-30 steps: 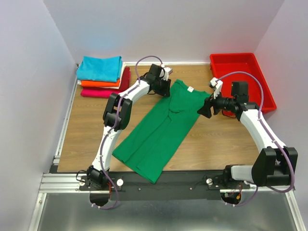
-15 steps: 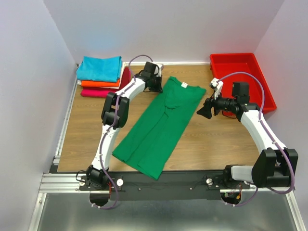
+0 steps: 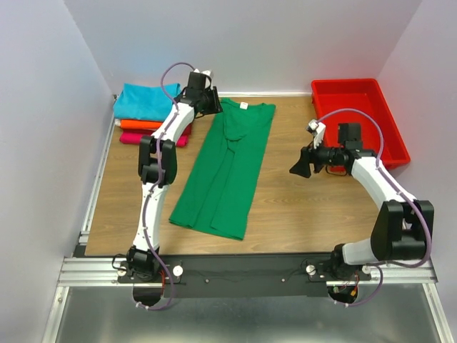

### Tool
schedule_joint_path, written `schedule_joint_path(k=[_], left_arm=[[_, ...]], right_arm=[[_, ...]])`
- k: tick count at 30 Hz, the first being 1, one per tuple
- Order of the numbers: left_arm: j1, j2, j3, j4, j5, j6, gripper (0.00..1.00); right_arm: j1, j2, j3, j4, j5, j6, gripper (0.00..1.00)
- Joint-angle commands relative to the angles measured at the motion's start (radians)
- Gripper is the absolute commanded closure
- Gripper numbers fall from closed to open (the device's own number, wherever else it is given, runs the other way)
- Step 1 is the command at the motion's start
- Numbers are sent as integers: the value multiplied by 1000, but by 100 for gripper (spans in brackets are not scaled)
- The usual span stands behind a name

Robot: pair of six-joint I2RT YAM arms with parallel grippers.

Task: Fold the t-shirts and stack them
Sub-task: Fold the tshirt

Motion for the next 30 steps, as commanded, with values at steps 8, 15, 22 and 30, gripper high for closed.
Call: schedule_joint_path(k=[8, 15, 22, 30], left_arm=[[0, -545, -162, 85, -46, 178, 46], [3, -1190, -961, 440, -193, 264, 31], [6, -1598, -1409, 469, -300, 335, 21], [4, -1882, -1580, 454, -372, 295, 21]], right_arm=[[47, 271, 67, 66, 71, 258, 31], [171, 421, 220, 207, 264, 527, 30], [230, 627, 380, 235, 461, 779, 32], [246, 737, 457, 249, 464, 848, 42]])
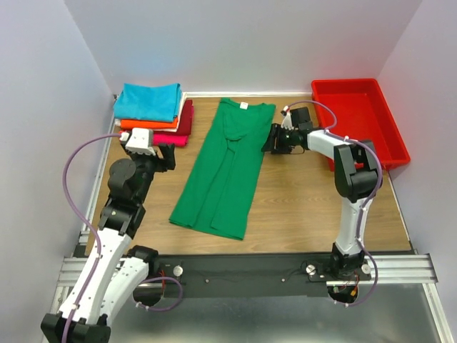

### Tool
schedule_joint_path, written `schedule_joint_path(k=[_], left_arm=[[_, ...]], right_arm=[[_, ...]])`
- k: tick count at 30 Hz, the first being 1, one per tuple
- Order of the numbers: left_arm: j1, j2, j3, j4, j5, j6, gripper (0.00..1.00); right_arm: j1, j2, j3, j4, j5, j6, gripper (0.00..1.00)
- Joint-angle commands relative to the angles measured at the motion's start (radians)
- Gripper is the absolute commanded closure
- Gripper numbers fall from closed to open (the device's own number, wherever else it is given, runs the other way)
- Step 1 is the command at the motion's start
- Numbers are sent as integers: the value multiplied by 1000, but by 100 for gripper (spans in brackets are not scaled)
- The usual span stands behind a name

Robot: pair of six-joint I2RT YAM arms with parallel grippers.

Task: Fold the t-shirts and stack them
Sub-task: Fold the tshirt

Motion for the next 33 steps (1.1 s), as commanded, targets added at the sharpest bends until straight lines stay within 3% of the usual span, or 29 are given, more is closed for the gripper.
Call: schedule_joint_path(k=[1, 5, 7, 11, 15, 19, 26, 29, 33], left_arm=[[4, -80, -8, 55, -90, -8, 21], [4, -76, 4, 51, -95, 1, 21], [2, -74, 4, 54, -106, 7, 21], [2, -68, 0, 69, -99, 10, 21], [2, -53, 1, 71, -75, 8, 21], [2, -47, 3, 72, -58, 13, 21], [4, -30, -23, 129, 95, 47, 20], [4, -36, -63, 181, 163, 83, 18], [2, -70, -125, 268, 255, 73, 12]], right_arm=[[17, 85, 47, 10, 51, 73, 44], [46, 118, 55, 8, 81, 78, 46], [52, 135, 58, 7, 88, 90, 51], [58, 139, 41, -1, 234, 110, 67], [57, 94, 2, -3, 347, 107, 91], [49, 60, 1, -7, 374, 66, 99], [-46, 62, 89, -124, 359, -55, 99], [-75, 71, 144, -206, 318, -182, 97], [-103, 102, 231, -321, 263, -317, 79]])
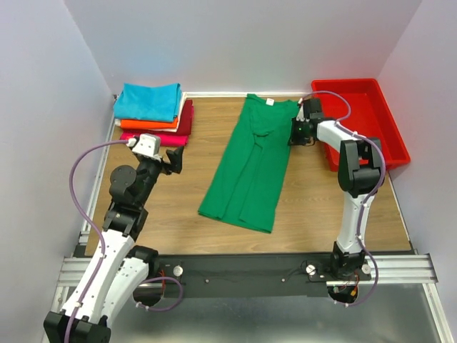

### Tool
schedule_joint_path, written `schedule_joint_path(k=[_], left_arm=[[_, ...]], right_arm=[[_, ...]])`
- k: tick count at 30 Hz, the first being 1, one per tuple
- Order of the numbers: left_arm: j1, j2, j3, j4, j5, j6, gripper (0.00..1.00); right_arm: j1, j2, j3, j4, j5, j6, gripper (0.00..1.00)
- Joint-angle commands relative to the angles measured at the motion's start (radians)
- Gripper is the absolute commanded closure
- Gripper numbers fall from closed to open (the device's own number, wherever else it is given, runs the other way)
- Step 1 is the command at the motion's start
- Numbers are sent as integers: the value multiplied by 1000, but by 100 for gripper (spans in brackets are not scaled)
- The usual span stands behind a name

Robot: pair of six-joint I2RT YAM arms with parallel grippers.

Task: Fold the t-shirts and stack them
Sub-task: Fold the tshirt

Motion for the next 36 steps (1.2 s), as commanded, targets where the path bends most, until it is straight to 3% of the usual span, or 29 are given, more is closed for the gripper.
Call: schedule_joint_path(k=[1, 2, 3, 6, 12, 17, 20, 22, 27, 33, 36], left_arm=[[2, -37, -62, 122, 150, 16, 4], [2, -39, -72, 133, 173, 17, 4], [2, -37, -76, 139, 199, 22, 2], [-1, -7, -118, 198, 368, 56, 2], [-54, 141, -87, 112, 362, 139, 7], [-56, 300, 35, -80, 263, -96, 16], [-59, 446, 86, -201, 253, -211, 27], [-65, 533, 74, -203, 281, -265, 37], [-90, 688, 59, -201, 289, -309, 52], [-99, 785, 83, -218, 290, -292, 55], [-111, 851, 98, -244, 286, -286, 59]], right_arm=[[-22, 44, 91, -193, -19, -212, 67], [-21, 38, 101, -218, -25, -257, 62], [-22, 28, 108, -258, -53, -331, 50], [-21, -40, 88, -334, -175, -493, 40], [-6, -183, 2, -453, -362, -721, 41], [10, -393, -141, -412, -487, -818, 40], [11, -504, -231, -370, -568, -824, 37], [11, -550, -271, -356, -625, -835, 36], [11, -657, -343, -358, -711, -861, 33], [-4, -768, -466, -340, -737, -939, 27], [-54, -808, -518, -329, -829, -953, 27]])
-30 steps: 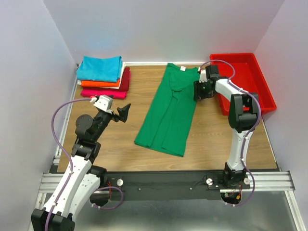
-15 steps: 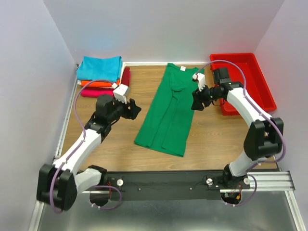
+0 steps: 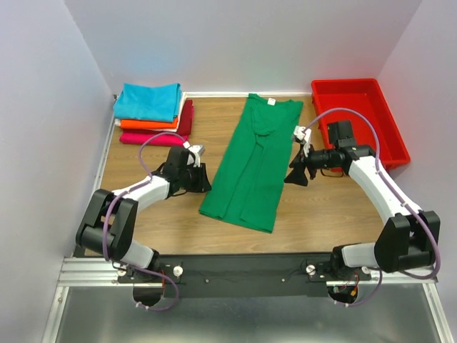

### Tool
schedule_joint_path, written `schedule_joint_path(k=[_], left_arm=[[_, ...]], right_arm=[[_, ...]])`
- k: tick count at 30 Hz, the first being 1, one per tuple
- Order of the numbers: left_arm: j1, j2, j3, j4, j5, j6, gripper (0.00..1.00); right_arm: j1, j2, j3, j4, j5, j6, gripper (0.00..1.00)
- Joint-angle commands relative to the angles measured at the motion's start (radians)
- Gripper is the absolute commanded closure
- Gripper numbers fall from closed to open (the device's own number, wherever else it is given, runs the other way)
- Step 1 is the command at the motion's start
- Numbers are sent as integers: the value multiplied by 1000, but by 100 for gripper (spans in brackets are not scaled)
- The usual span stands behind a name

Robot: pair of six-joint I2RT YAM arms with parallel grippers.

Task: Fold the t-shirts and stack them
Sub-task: Fold the tshirt

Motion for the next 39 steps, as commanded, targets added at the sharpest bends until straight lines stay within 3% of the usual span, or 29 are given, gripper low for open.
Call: schedule_joint_path(k=[1, 7, 8, 9, 12, 17, 23, 24, 27, 28, 29, 31, 33, 36, 39], left_arm=[[-17, 82, 36, -53, -4, -1, 60], [-62, 127, 39, -70, -23, -4, 61], [-71, 127, 36, -73, -23, -7, 66], [-77, 131, 33, -81, -14, -15, 81], [-106, 142, 28, -104, 8, -49, 97], [-189, 58, -41, -132, 32, -177, 99], [-330, -247, -187, -81, 11, -415, 98], [-338, -316, -199, -76, 14, -453, 97], [-344, -416, -201, -95, -23, -471, 82], [-343, -472, -185, -110, -97, -454, 62], [-341, -493, -149, -122, -141, -434, 54], [-312, -504, -106, -91, -222, -347, 41], [-234, -430, -52, -54, -235, -298, 38], [-160, -251, 60, -6, -124, -195, 38], [-102, -45, 199, 45, -98, -110, 38]], right_arm=[[-64, -57, -59, 25, -144, -54, 27], [-117, -85, -75, 25, -186, -53, 27], [-120, -87, -77, 25, -190, -54, 27], [-120, -88, -79, 25, -192, -54, 27], [-123, -88, -74, 23, -193, -50, 27], [-123, -113, -75, 23, -193, -47, 27], [-127, -140, -80, 25, -177, -51, 27], [-129, -139, -79, 25, -175, -53, 27], [-131, -133, -80, 26, -157, -57, 23], [-131, -130, -83, 28, -135, -57, 15], [-131, -117, -83, 31, -118, -50, 1], [-131, -99, -92, 58, -89, -5, 0], [-131, -41, -97, 66, -91, 30, 0], [-131, 16, -63, 55, -82, 73, 0], [-131, -36, -89, 69, -75, 26, 1]])
